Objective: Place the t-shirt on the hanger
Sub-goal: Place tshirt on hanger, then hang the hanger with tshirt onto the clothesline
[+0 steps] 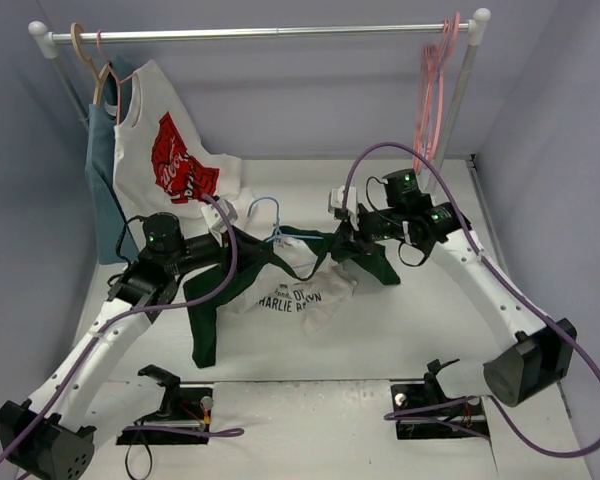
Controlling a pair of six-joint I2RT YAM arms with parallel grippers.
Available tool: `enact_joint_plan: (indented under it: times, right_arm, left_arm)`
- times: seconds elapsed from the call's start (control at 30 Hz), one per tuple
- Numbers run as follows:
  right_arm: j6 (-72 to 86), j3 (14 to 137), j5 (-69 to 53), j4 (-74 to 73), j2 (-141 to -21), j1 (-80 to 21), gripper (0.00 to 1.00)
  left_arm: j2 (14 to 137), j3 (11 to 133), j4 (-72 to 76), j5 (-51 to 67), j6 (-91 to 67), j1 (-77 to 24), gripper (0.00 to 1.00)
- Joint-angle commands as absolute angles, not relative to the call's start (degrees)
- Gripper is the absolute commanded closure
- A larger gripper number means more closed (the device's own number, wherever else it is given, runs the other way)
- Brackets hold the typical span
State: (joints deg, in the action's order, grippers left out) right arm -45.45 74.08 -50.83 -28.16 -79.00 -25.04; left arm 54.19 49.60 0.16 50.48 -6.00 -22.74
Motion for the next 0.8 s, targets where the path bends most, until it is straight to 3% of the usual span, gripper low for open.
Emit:
enact_joint_plan:
  times: [0.0,0.1,0.3,0.4,0.57,0.63,0.77]
  right_arm:
    - [-42.72,74.44,-51.95,-21.09,-72.61,-23.73,1.00]
    - [-41.93,75.06,-50.80,-21.09,-70.93,-23.12,1.00]
    - [-39.47,75.67,-48.08,-20.22,-68.21,-22.94,1.00]
    - [-36.75,76.63,-46.85,-17.85,-66.89,-22.85,1.00]
    - [-31.04,80.32,-43.96,-11.79,-66.62,-22.85,1.00]
    - [-26.31,83.66,-40.00,-8.03,-67.32,-22.94,1.00]
    - [-21.28,93.67,-37.97,-4.58,-71.35,-22.94,1.00]
  left_arm:
    - [51.16,53.61,-5.00,44.59,-1.24,-22.94,0.74]
    - [49.49,54.05,-8.52,37.29,1.48,-22.50,0.67]
    - [49.13,56.77,-13.62,23.31,2.73,-21.10,0.65]
    - [50.27,59.84,-15.55,13.56,0.62,-21.01,0.52]
    - [50.02,66.78,-19.07,0.54,-6.50,-21.01,0.40]
    - [49.49,70.20,-20.47,-3.93,-8.25,-21.01,0.30]
    - [49.22,75.40,-24.69,-9.56,-9.32,-21.01,0.29]
